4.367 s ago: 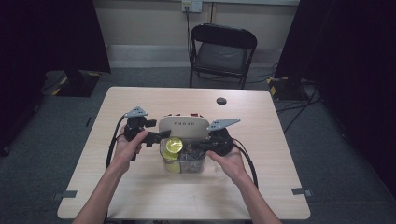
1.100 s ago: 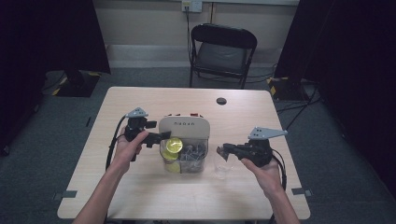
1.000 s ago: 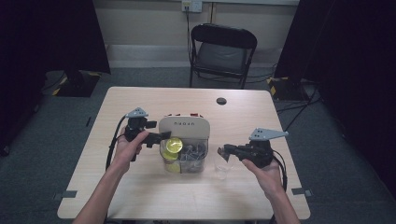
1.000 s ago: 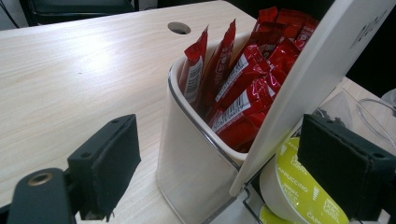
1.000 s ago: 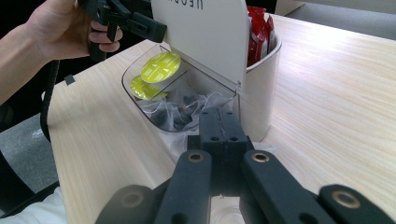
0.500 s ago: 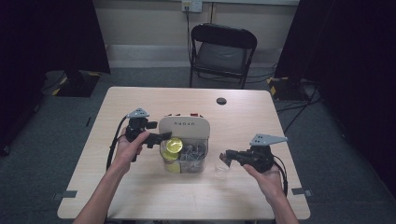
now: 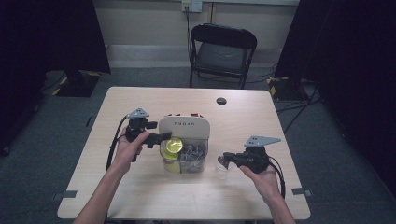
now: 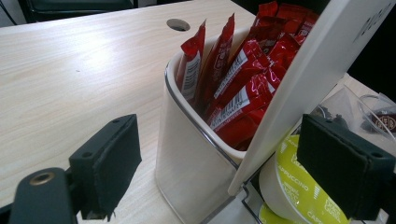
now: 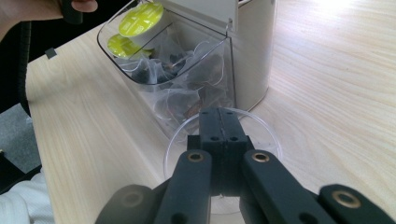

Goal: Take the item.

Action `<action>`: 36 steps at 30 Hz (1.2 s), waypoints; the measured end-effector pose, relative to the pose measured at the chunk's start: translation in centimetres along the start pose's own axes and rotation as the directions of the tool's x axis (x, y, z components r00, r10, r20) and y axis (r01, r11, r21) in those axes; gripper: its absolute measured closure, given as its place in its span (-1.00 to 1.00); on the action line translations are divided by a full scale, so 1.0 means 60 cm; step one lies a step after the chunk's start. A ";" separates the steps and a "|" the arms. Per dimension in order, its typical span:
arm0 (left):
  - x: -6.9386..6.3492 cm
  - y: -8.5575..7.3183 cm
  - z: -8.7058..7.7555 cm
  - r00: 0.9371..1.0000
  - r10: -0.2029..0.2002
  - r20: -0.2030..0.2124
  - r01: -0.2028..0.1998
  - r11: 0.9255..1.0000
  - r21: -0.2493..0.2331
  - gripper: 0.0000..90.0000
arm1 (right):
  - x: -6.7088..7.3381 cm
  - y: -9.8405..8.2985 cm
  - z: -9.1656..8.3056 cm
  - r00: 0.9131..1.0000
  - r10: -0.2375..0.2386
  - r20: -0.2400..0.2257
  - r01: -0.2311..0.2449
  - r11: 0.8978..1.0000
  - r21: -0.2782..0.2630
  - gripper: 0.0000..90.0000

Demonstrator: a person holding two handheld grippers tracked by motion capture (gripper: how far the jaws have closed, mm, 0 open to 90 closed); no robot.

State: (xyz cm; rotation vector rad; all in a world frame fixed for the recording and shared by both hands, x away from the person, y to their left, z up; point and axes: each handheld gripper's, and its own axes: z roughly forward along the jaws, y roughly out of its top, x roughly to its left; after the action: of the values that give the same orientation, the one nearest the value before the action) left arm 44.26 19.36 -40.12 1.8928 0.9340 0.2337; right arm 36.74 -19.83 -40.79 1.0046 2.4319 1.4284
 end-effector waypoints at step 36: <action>0.002 -0.001 -0.005 1.000 -0.004 -0.003 0.004 1.000 -0.001 -0.67 | -0.037 -0.043 -0.065 0.978 0.100 0.185 -0.090 0.994 -0.060 0.00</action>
State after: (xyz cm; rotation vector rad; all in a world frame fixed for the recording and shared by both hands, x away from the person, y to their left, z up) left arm 44.15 19.68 -40.03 1.8899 0.9393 0.2344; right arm 35.51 -24.80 -41.24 1.2000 2.2299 1.3490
